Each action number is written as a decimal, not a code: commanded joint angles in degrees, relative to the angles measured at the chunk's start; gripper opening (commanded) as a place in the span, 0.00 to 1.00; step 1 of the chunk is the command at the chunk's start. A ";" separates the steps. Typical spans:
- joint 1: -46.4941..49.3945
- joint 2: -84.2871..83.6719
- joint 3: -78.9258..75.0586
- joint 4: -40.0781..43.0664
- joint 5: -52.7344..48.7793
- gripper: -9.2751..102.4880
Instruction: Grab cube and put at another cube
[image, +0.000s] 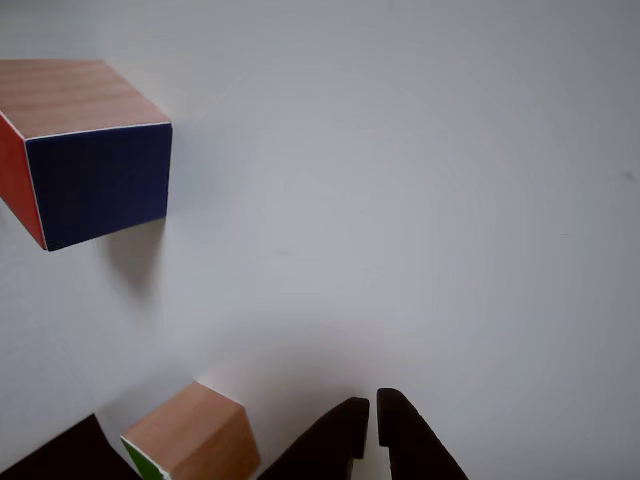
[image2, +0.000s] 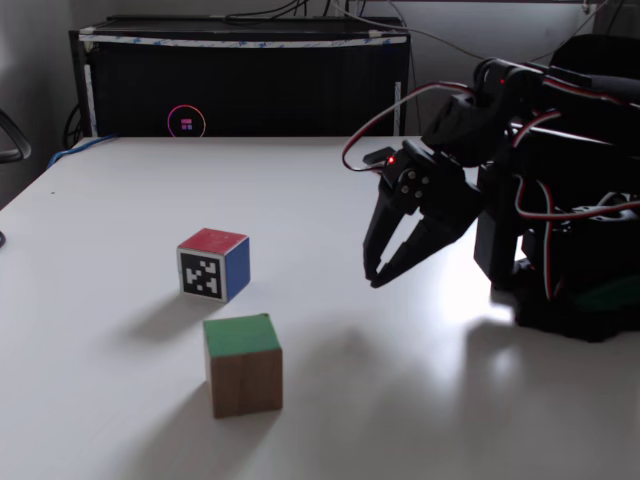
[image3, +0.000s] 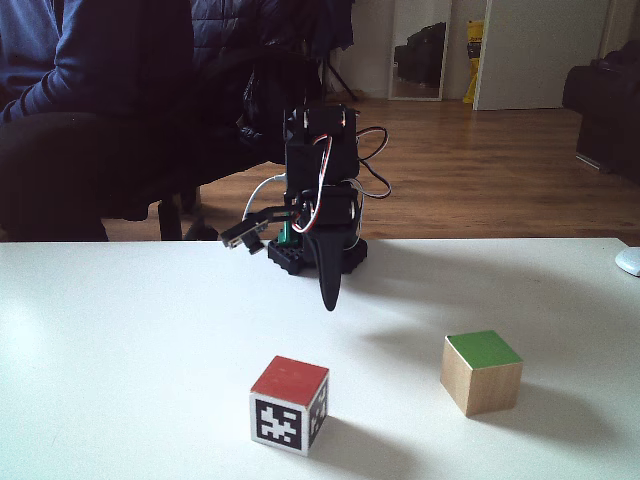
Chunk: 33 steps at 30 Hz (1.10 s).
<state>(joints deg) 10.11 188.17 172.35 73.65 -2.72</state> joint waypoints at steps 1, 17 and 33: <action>0.70 0.26 -2.46 -0.18 0.88 0.08; -11.60 -61.52 -42.36 -11.78 13.97 0.39; -23.47 -78.93 -58.62 -7.82 18.90 0.49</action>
<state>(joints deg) -12.13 112.06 118.74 65.30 15.82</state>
